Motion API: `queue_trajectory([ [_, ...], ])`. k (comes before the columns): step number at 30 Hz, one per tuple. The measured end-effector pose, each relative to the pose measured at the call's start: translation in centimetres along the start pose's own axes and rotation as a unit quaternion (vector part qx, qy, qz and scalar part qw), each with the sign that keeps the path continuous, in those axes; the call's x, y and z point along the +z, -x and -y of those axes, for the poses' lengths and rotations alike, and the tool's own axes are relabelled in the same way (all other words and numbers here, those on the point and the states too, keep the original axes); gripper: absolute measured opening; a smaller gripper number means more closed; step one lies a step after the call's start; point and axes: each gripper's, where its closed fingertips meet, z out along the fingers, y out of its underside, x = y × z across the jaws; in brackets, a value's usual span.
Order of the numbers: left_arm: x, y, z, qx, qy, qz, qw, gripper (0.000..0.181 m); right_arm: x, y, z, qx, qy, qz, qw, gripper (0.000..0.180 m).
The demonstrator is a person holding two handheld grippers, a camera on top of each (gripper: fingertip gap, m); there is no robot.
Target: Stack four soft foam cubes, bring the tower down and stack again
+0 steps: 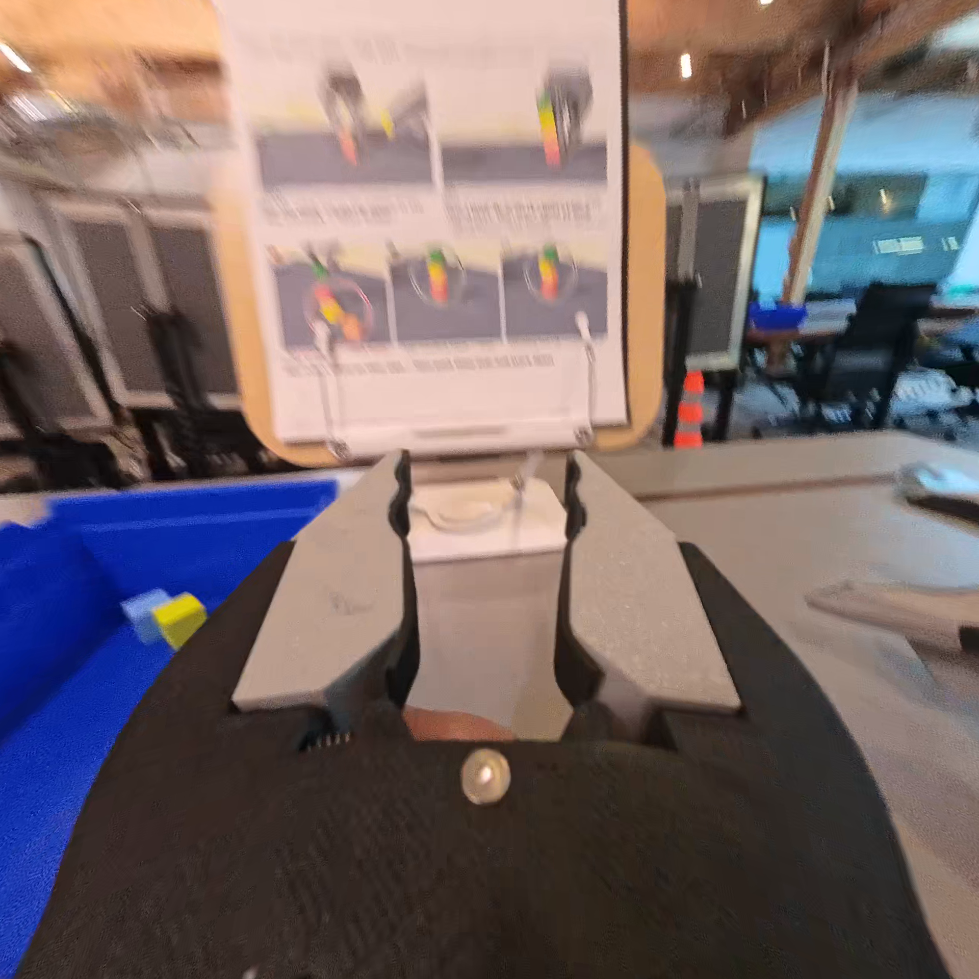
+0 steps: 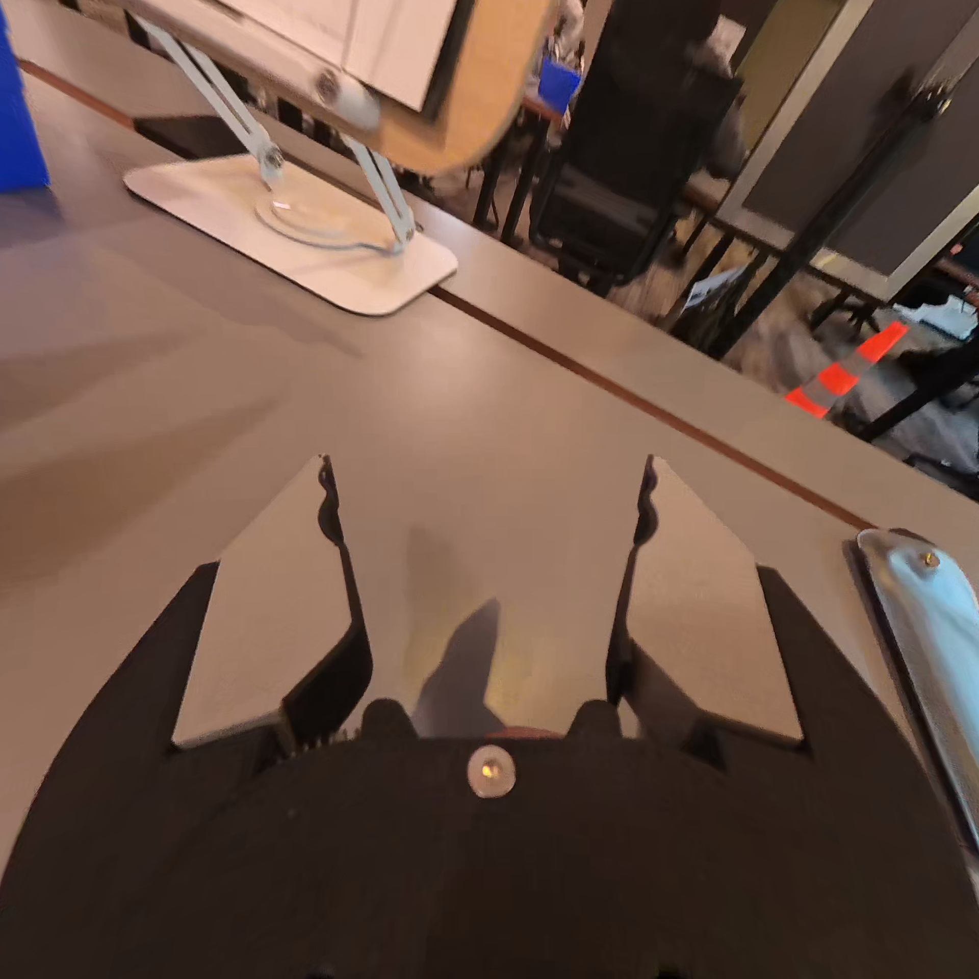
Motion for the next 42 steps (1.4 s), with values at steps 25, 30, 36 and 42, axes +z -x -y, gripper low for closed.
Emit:
queue_trajectory([
  [25, -7.3, 4.7, 6.6, -0.017, -0.171, 0.064, 0.983, 0.0, -5.0, 8.6, 1.3, -0.201, -0.042, 0.043, 0.978, 0.0],
  [30, -7.5, 4.5, 5.0, 0.007, -0.145, 0.059, 0.988, 0.0, -5.9, 9.4, 1.9, -0.224, -0.056, 0.032, 0.972, 0.0],
  [36, -7.1, 3.5, 4.7, 0.007, -0.134, 0.032, 0.99, 0.0, -8.6, 10.2, 5.3, -0.238, -0.16, 0.014, 0.958, 0.0],
  [42, -6.9, 2.1, 4.4, 0.024, -0.134, 0.008, 0.991, 0.0, -7.9, 10.7, 4.5, -0.242, -0.139, 0.034, 0.96, 0.0],
])
